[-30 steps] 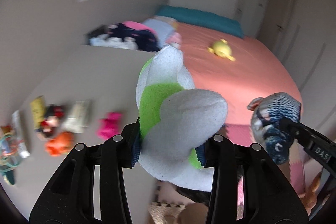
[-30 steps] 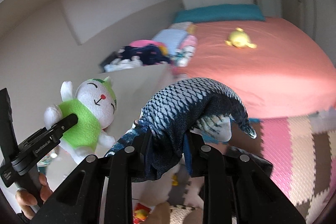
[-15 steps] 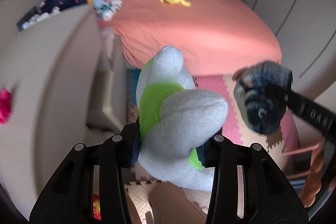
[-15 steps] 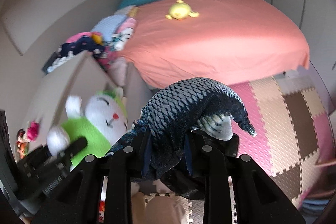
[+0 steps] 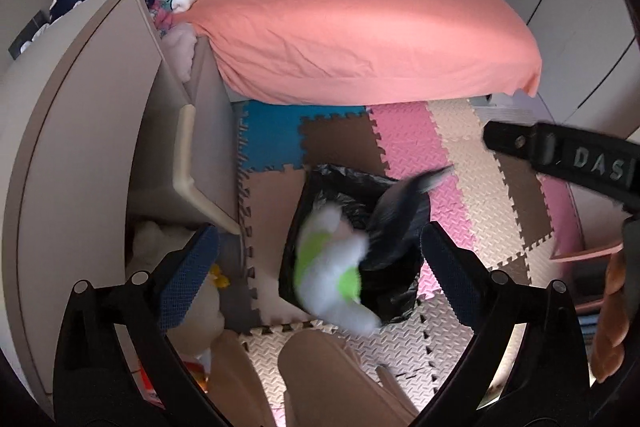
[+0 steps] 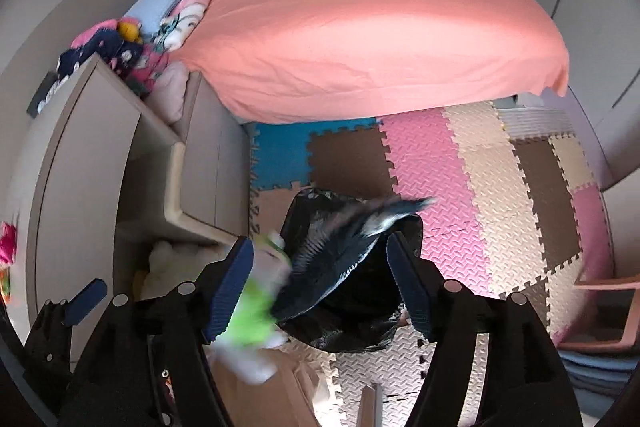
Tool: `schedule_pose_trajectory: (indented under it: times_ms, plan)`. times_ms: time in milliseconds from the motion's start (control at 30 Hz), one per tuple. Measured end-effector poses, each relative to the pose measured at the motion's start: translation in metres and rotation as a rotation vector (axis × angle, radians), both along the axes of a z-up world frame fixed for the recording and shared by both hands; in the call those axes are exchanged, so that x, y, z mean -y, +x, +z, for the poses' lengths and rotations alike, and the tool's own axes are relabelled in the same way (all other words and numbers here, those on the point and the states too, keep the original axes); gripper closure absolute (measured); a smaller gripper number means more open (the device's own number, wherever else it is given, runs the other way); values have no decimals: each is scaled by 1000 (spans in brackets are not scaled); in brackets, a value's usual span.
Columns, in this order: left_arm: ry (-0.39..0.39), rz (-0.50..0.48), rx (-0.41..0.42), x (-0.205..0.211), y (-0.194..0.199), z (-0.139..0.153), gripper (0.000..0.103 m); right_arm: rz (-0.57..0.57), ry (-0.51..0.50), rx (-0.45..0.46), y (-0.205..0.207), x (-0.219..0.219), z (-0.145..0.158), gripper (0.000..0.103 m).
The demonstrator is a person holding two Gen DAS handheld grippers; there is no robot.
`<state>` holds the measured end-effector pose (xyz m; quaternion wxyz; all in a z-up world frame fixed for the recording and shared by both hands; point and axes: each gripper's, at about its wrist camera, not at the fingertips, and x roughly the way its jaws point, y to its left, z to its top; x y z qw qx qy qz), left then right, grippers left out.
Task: Collect trash
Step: 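Carry the bunny over the black trash bag and open the left gripper, then move both tools back over the desk toward the pink and orange toys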
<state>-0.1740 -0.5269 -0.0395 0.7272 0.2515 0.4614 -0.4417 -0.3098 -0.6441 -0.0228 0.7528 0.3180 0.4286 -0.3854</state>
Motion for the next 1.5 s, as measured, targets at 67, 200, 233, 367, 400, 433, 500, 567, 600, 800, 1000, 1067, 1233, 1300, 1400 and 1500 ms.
schedule_pose_trajectory:
  times_ms: [67, 200, 233, 367, 400, 433, 500, 567, 600, 800, 1000, 1067, 1233, 1300, 1400, 1500]
  plan:
    - [-2, 5, -14, 0, 4, 0, 6, -3, -6, 13, -3, 0, 4, 33]
    - [-22, 4, -6, -2, 3, 7, 6, 5, -19, 28, -3, -3, 10, 33]
    - [-25, 3, -3, -2, 2, 9, 6, 9, -22, 31, -3, -3, 12, 33]
    - [-43, -1, -3, -7, 3, 16, 6, 30, -40, 45, 2, -11, 21, 33]
    - [-47, 1, -2, -9, 4, 19, 6, 37, -43, 52, 4, -14, 24, 33]
    - [-52, 3, -1, -11, 5, 21, 6, 43, -47, 57, 5, -17, 27, 33]
    - [-62, 10, 4, -16, 9, 26, 6, 61, -55, 69, 11, -24, 34, 33]
    - [-72, 22, 9, -23, 14, 32, 6, 80, -61, 86, 17, -32, 41, 33]
    - [-73, 29, 13, -26, 16, 36, 6, 88, -63, 93, 20, -35, 44, 33]
    - [-75, 103, 58, -67, 43, 58, 6, 189, -92, 184, 53, -73, 73, 33]
    - [-90, 223, 98, -128, 80, 83, 6, 345, -145, 263, 98, -123, 101, 23]
    - [-94, 269, 124, -150, 92, 88, 6, 379, -138, 266, 111, -135, 103, 22]
    - [-109, 370, 137, -198, 119, 95, 6, 464, -121, 262, 147, -171, 105, 22]
    - [-112, 410, 135, -216, 131, 95, 6, 505, -107, 256, 161, -186, 103, 22]
    - [-112, 450, 138, -240, 144, 95, 6, 540, -93, 249, 182, -205, 100, 22]
    - [-108, 465, 170, -263, 160, 95, 6, 570, -65, 246, 204, -220, 95, 25]
